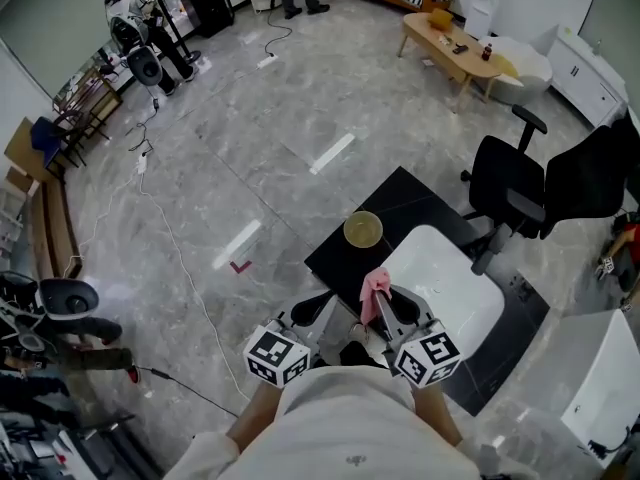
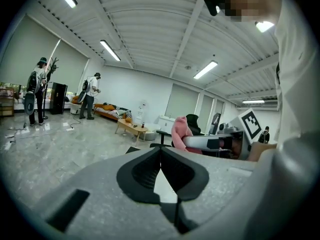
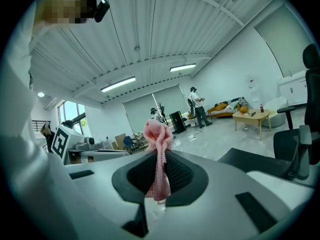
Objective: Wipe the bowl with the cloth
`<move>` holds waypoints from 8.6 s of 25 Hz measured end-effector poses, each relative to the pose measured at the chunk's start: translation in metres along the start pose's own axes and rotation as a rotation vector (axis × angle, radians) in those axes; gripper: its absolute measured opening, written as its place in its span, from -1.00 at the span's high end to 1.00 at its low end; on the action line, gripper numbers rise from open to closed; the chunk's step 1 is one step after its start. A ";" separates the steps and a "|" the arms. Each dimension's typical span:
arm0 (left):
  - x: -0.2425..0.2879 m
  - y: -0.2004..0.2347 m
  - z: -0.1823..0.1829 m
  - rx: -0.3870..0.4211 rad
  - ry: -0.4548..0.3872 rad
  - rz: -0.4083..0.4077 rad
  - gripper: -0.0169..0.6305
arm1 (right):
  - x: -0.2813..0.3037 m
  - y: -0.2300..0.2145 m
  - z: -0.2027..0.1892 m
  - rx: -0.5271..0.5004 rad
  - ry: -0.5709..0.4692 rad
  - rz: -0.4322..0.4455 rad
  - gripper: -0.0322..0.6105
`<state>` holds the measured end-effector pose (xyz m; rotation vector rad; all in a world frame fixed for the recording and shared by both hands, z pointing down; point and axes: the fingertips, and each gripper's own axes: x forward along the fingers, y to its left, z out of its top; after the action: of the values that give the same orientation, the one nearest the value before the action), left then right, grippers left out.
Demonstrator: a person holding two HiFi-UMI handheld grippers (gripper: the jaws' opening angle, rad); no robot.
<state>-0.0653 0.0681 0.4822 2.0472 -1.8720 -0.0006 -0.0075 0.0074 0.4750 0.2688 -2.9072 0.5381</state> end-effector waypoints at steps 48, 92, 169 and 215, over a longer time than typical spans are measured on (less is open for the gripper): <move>0.209 0.192 -0.105 -0.129 0.590 -0.305 0.56 | 0.024 -0.064 0.008 0.186 -0.019 -0.717 0.82; 0.247 0.176 -0.165 -0.345 0.730 -0.119 0.88 | -0.059 -0.081 -0.006 0.224 -0.096 -0.848 0.82; 0.175 -0.025 0.038 0.428 0.249 -0.295 0.83 | 0.043 -0.094 0.000 -0.204 0.380 -0.423 0.82; 0.185 -0.015 0.029 0.345 0.291 -0.301 0.85 | 0.023 -0.110 -0.021 -1.005 0.792 -0.594 0.82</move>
<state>-0.0354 -0.1173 0.4963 2.3840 -1.4530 0.5458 -0.0043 -0.0898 0.5359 0.5518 -1.8527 -0.7309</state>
